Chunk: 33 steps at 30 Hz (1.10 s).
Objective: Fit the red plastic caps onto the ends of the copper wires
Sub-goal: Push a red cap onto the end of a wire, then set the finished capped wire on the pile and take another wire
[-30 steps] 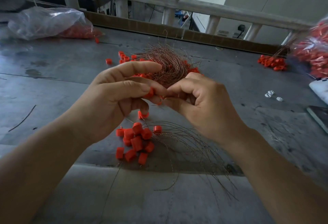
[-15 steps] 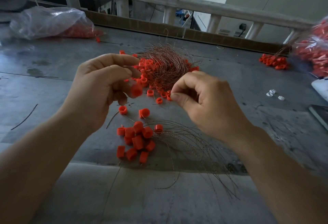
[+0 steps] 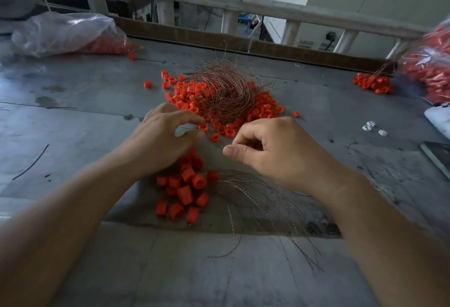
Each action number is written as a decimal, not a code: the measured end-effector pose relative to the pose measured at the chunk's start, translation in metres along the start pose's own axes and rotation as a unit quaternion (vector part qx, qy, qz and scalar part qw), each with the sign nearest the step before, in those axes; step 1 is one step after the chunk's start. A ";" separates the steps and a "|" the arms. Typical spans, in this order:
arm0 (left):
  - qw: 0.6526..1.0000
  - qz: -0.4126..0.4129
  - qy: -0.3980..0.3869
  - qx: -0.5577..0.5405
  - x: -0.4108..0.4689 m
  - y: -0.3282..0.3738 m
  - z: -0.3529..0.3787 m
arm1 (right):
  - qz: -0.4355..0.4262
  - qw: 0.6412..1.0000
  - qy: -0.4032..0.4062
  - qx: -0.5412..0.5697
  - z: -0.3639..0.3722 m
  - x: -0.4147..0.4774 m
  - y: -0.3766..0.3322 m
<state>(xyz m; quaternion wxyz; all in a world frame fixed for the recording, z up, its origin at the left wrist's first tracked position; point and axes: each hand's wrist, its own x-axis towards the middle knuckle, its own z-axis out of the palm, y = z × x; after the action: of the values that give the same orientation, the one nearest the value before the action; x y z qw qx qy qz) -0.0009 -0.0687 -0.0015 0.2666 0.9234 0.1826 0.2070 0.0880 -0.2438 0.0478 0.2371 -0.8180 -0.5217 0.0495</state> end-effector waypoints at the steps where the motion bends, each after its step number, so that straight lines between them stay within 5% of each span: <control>1: 1.000 0.008 -0.006 0.009 0.001 -0.001 0.001 | 0.006 1.000 0.006 0.001 -0.001 0.000 0.001; 10: 0.994 -0.011 -0.066 0.081 0.003 0.002 0.004 | 0.027 0.999 0.017 0.000 0.000 0.002 0.004; 33: 0.998 -0.033 0.042 0.029 0.005 0.004 -0.002 | 0.032 0.999 0.028 -0.010 0.002 0.006 0.008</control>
<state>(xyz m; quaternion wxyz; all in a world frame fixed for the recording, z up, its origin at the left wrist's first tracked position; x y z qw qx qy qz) 0.0037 -0.0685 0.0034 0.2384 0.9148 0.2297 0.2313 0.0965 -0.2404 0.0434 0.2422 -0.8374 -0.4891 0.0286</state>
